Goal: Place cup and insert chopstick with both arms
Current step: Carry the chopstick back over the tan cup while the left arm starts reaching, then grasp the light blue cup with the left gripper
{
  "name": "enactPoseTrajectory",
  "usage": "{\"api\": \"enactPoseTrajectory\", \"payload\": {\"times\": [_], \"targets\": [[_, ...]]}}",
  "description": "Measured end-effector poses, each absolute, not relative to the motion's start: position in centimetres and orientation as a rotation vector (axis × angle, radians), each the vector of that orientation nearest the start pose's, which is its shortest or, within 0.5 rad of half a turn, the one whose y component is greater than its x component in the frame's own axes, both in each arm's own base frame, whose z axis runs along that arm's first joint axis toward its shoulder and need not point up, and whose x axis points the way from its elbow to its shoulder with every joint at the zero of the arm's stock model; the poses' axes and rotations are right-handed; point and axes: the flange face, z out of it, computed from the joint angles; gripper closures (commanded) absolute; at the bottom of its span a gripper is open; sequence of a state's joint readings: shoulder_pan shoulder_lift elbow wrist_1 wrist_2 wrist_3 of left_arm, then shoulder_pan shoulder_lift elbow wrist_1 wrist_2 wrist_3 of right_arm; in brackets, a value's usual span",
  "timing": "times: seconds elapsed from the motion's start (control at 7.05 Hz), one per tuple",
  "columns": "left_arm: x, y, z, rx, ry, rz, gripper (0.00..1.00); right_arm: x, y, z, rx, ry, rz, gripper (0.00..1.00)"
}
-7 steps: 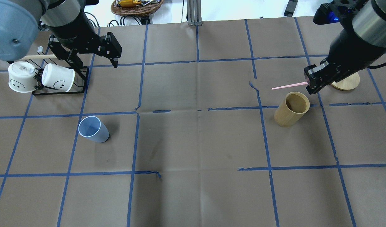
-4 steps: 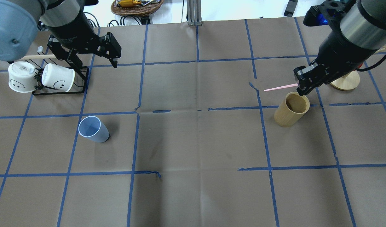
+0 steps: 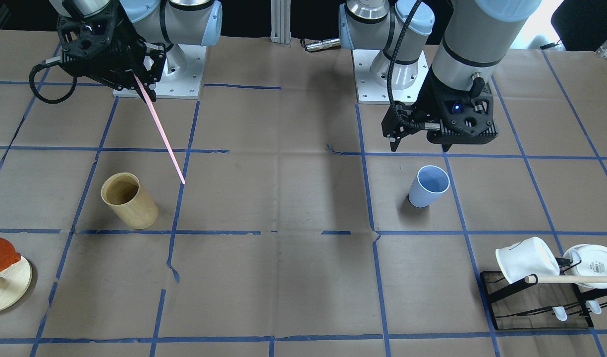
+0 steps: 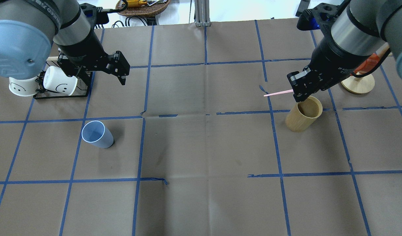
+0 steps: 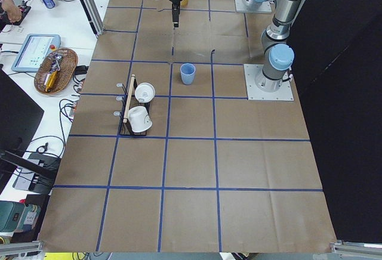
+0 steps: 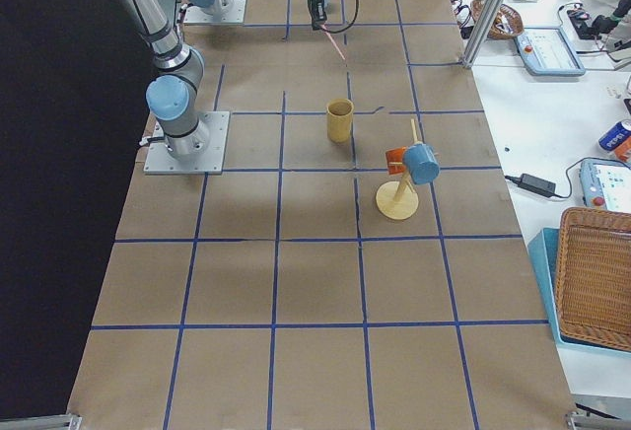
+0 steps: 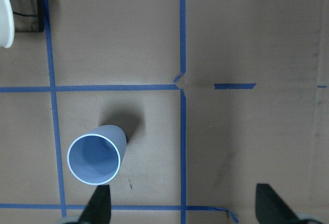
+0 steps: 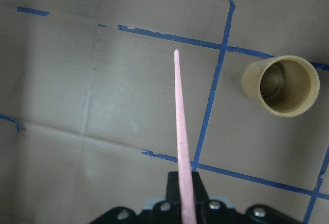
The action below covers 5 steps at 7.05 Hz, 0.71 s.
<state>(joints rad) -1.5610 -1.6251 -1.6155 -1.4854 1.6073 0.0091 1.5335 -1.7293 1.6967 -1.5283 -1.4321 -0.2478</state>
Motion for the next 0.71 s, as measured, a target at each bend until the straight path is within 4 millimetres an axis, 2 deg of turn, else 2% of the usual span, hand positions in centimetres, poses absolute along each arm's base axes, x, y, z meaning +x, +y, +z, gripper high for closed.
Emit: {"api": "enactPoseTrajectory", "payload": {"times": [0.28,0.71], "targets": [[-9.6,-51.0,41.1,-0.037,3.112,0.088,0.01,13.2,-43.1,49.1,-0.314,2.985,-0.01,0.92],[-7.0,-49.2,34.5,0.026,3.118,0.194,0.05,13.3,-43.7,47.8,-0.318,2.986,-0.024,0.92]]}}
